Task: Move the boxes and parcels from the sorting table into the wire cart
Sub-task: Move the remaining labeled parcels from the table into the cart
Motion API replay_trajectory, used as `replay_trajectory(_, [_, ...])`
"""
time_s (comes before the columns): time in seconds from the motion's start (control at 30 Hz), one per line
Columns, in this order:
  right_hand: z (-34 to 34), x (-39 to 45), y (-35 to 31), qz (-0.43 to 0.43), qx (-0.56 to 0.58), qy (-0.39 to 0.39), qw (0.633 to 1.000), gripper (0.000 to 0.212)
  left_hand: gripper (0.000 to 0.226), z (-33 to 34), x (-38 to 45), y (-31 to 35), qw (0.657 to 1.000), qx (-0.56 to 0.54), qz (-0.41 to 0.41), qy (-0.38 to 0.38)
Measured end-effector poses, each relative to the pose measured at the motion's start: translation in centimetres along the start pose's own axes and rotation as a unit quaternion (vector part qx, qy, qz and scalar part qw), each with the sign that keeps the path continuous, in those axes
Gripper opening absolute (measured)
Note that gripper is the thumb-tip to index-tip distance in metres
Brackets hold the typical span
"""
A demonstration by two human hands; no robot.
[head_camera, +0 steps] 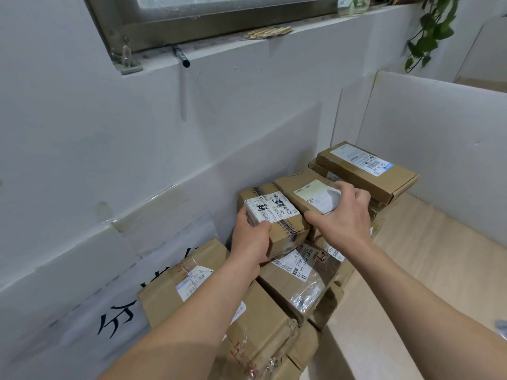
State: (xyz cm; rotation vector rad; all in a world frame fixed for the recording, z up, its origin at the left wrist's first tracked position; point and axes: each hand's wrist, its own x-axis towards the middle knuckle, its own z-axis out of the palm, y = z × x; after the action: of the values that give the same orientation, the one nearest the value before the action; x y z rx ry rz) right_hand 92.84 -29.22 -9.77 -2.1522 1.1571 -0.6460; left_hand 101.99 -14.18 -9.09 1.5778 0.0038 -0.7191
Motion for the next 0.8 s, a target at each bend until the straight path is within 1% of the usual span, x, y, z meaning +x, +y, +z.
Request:
replay_trajectory(0.13, [-0.8,-2.5,0.0,-0.002,-0.001,0.01,1.0,0.108,0.059,-0.9,-1.1,-0.1,0.999,0.024,0.033,-0.004])
replay_trajectory(0.27, [-1.2,-6.4,0.0,-0.006,-0.037,-0.004,0.999,0.104,0.056,-2.7,-2.0,-0.5,0.996,0.071,0.061,0.014])
replay_trajectory(0.37, [-0.9,-8.7,0.7,-0.014,-0.021,-0.015,1.0,0.097,0.054,-3.9,-2.6,-0.5,0.991,0.113,0.064,0.021])
replay_trajectory(0.4, [-1.0,-9.2,0.7,-0.016,0.006,-0.016,1.0,0.091,0.052,-4.2,-2.9,-0.4,0.99,0.124,0.067,0.019])
replay_trajectory(0.47, [-1.1,-9.6,0.8,0.003,0.092,-0.011,0.996,0.069,0.049,-4.5,-3.5,-0.2,0.987,0.142,0.072,0.008])
replay_trajectory(0.53, [-1.1,-9.2,0.9,0.064,0.194,-0.003,0.979,0.042,0.044,-4.7,-4.0,0.0,0.984,0.165,0.075,-0.003])
replay_trajectory(0.63, [-1.5,-8.4,0.8,0.172,0.307,-0.006,0.936,0.041,0.04,-4.8,-4.7,0.3,0.984,0.166,0.069,-0.019])
replay_trajectory(0.67, [-1.6,-8.2,0.8,0.195,0.334,-0.012,0.922,0.034,0.04,-4.9,-4.9,0.3,0.985,0.157,0.069,-0.023])
replay_trajectory(0.73, [-2.1,-7.8,0.7,0.208,0.36,-0.02,0.909,0.019,0.04,-5.2,-5.3,0.3,0.989,0.127,0.064,-0.031])
replay_trajectory(0.8, [-2.8,-7.9,0.5,0.195,0.382,-0.025,0.903,0.012,0.039,-5.6,-5.9,0.2,0.991,0.103,0.068,-0.043])
